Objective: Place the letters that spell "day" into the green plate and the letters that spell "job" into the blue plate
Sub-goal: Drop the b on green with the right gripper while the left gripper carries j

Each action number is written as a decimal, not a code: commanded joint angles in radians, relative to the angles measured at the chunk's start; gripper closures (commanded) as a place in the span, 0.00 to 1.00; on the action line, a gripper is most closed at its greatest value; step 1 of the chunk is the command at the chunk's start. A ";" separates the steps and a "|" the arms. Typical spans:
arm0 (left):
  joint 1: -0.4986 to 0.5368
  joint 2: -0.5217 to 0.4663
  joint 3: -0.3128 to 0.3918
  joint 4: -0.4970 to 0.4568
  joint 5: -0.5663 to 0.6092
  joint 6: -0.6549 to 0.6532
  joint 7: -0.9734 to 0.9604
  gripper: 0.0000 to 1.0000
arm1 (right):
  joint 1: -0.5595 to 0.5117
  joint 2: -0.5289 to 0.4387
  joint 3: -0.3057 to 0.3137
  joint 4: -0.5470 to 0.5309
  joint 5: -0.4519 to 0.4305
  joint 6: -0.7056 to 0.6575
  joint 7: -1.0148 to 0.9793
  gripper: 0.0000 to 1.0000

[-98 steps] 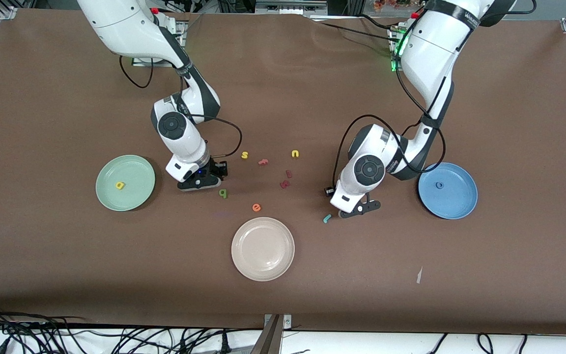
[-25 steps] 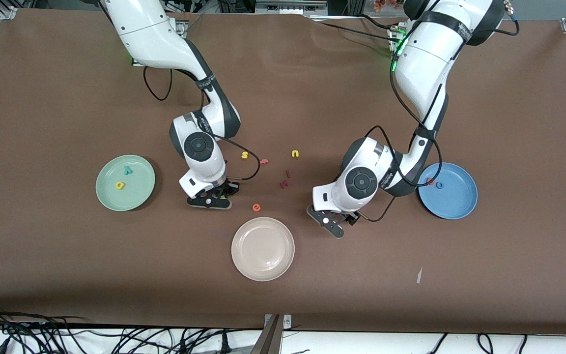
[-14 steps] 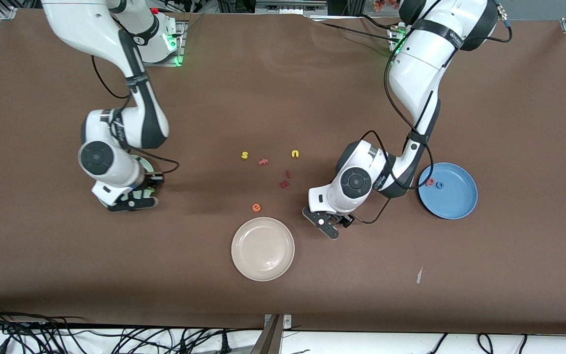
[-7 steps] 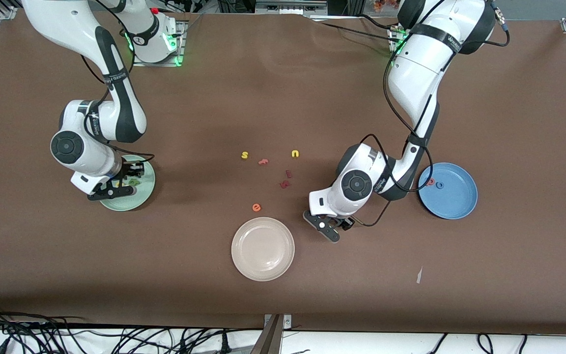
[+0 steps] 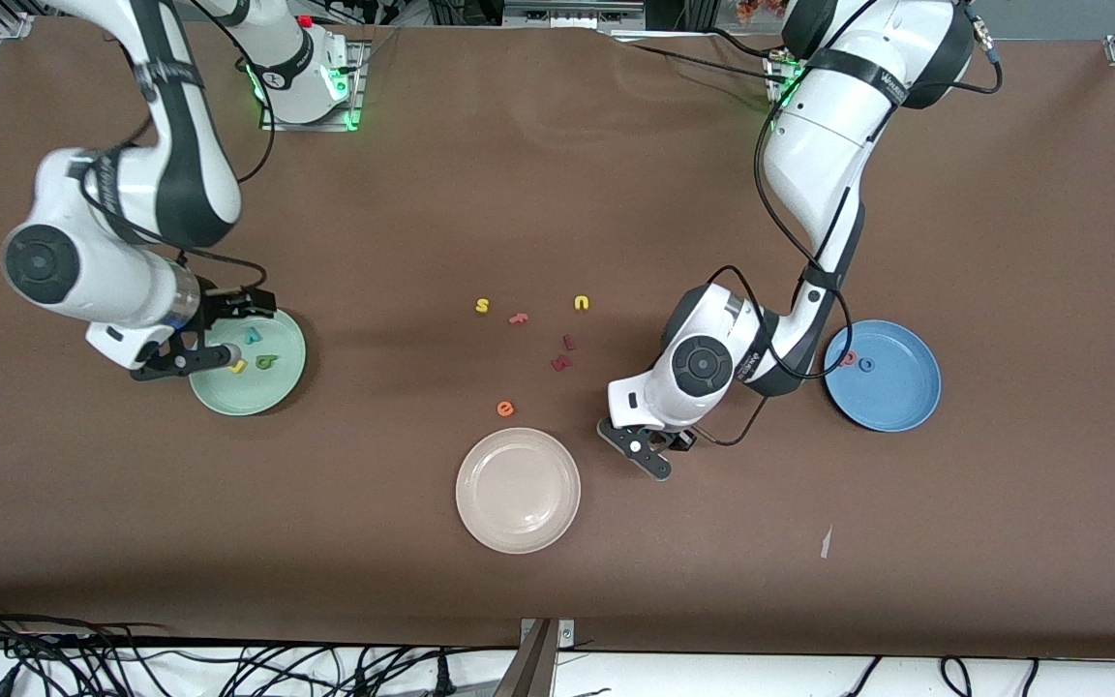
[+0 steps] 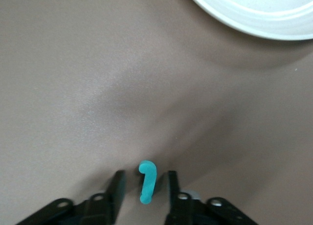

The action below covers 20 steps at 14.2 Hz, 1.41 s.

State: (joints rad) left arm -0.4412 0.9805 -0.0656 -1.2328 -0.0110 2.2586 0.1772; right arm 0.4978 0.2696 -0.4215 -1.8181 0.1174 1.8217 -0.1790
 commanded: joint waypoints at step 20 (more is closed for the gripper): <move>0.349 -0.241 0.000 -0.068 -0.076 -0.687 -0.008 1.00 | -0.401 -0.338 0.305 0.099 -0.042 -0.230 -0.016 0.00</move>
State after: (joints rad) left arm -0.1743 0.8064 -0.0517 -1.2400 -0.0554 1.6558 0.1582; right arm 0.1070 0.1242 -0.1459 -1.4995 0.0936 1.5596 -0.1987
